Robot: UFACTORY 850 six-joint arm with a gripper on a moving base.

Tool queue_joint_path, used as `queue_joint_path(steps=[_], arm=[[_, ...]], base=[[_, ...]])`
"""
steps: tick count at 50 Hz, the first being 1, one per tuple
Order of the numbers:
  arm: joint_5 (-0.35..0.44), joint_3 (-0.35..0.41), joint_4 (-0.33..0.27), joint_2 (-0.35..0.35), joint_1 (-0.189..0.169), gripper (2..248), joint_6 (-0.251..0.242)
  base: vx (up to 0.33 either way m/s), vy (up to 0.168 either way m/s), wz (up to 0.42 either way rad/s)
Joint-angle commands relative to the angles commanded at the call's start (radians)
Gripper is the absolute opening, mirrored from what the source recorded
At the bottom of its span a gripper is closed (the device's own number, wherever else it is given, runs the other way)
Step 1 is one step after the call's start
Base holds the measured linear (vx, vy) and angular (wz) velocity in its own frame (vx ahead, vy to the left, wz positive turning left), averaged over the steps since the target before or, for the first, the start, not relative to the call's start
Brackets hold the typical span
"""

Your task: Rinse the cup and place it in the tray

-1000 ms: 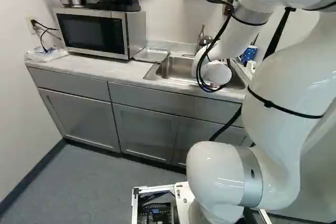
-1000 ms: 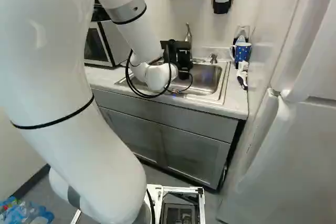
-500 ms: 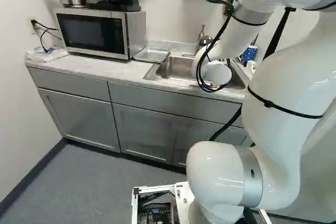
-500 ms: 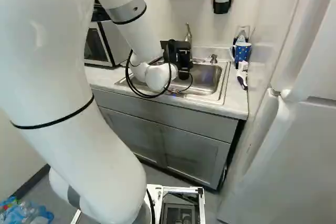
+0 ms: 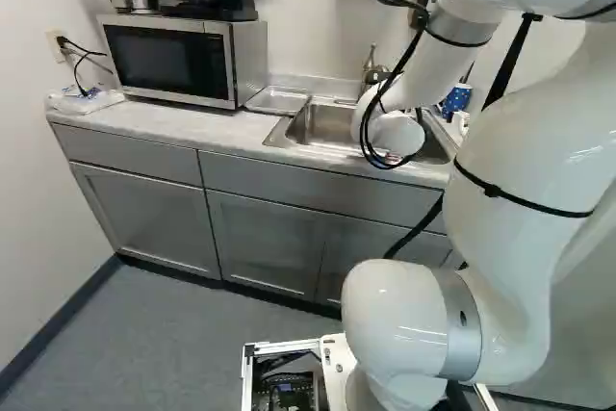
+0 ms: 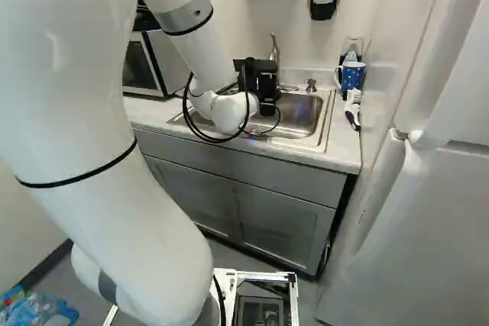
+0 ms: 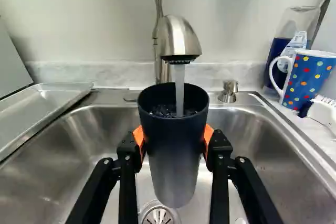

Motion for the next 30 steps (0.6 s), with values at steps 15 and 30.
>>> queue_joint_path(steps=[15, 30], arm=[[0.0, 0.009, 0.0, 0.009, 0.028, 124, 0.0], [0.0, 0.009, 0.0, 0.009, 0.075, 124, 0.0]], base=[[0.0, 0.0, 0.0], [0.0, 0.0, 0.0]])
